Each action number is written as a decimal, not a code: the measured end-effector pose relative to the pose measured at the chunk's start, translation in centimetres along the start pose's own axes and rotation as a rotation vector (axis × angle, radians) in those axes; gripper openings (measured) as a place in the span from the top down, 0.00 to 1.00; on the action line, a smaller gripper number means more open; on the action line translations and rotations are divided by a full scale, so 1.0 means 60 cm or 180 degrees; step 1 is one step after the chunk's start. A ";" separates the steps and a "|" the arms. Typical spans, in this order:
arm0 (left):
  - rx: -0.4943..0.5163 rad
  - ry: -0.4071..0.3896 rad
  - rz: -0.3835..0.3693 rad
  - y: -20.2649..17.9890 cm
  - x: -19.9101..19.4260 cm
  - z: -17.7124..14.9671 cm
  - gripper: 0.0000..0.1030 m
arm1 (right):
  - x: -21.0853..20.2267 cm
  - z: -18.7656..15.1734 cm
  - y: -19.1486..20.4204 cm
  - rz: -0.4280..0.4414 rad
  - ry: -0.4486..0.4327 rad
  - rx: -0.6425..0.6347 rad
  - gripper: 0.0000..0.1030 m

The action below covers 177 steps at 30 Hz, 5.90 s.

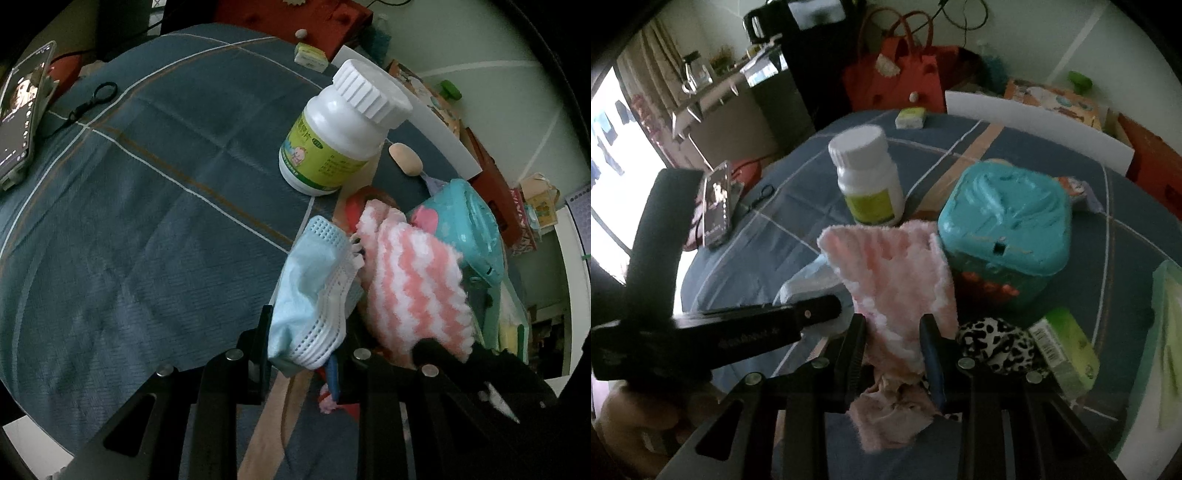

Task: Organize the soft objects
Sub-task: 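Lift the pink cloth with the right tool while the left tool lifts the face mask, then carry the pink cloth with the right tool while the left tool carries the mask over the white tray, then open the right tool to drop the pink cloth while the left tool releases the mask into the tray, then move both tools back from the tray to the pile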

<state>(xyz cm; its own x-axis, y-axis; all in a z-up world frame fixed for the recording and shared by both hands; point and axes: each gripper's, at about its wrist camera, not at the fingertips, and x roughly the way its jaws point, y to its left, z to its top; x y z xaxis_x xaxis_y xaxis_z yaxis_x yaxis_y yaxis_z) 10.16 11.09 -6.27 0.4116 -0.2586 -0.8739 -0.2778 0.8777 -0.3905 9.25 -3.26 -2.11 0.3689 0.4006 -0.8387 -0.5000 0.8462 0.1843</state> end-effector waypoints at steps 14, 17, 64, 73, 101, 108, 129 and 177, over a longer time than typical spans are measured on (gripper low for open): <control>-0.0014 0.0024 -0.0001 0.001 0.008 0.004 0.76 | 0.023 0.002 -0.002 -0.0077 0.0078 0.0016 0.76; -0.0017 0.0023 -0.0002 0.001 0.009 0.005 0.76 | 0.020 0.003 -0.007 -0.0066 0.0055 0.0060 0.84; 0.0150 -0.1031 0.0027 -0.052 -0.155 0.006 0.76 | -0.296 -0.005 -0.122 0.0067 -0.1820 0.0798 0.89; 0.0636 -0.1045 -0.0041 -0.152 -0.173 0.007 0.76 | -0.350 -0.056 -0.224 -0.0369 -0.1978 0.1398 0.89; 0.2513 -0.0333 -0.0495 -0.574 0.003 -0.119 0.76 | -0.451 -0.253 -0.468 -0.2000 -0.1885 0.3089 0.89; 0.2570 -0.0164 -0.0459 -0.592 0.072 -0.132 0.76 | -0.423 -0.264 -0.505 -0.2014 -0.1688 0.3247 0.89; 0.2377 0.0212 -0.0341 -0.560 0.124 -0.135 0.41 | -0.370 -0.249 -0.502 -0.2034 -0.0868 0.3175 0.73; 0.1324 -0.0944 -0.0057 -0.274 -0.090 -0.025 0.00 | -0.257 -0.110 -0.263 -0.1390 -0.0730 0.1551 0.00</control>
<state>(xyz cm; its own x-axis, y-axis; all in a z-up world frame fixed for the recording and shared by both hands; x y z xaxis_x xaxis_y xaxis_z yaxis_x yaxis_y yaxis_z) 11.19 -2.54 4.40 0.6585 -0.2024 -0.7249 0.0757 0.9761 -0.2037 6.30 -25.10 4.55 0.6396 0.0061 -0.7687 0.1212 0.9867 0.1087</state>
